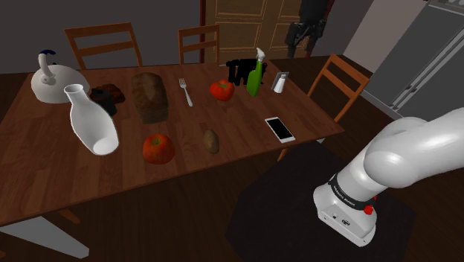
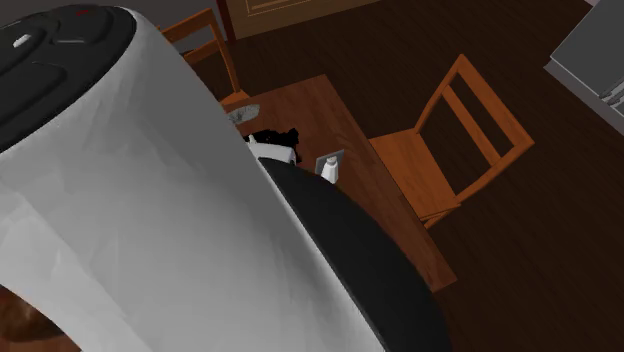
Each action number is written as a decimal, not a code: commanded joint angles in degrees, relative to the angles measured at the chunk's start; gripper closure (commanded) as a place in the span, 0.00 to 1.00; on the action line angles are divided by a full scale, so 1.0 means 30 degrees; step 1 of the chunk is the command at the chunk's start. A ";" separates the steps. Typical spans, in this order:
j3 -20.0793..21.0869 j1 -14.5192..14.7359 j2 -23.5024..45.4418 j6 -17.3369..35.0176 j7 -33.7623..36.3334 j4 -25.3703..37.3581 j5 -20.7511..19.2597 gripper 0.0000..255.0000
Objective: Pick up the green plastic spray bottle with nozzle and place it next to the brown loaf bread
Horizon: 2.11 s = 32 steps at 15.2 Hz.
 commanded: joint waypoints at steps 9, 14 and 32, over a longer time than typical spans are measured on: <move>-0.1409 -0.0643 0.7116 0.2708 -0.0268 0.4679 0.1046 0.00; -0.1943 -0.1104 1.0782 0.3174 -0.0585 0.7926 0.2035 0.00; -0.2280 -0.2260 1.6931 0.4432 -0.1020 1.2776 0.3891 0.00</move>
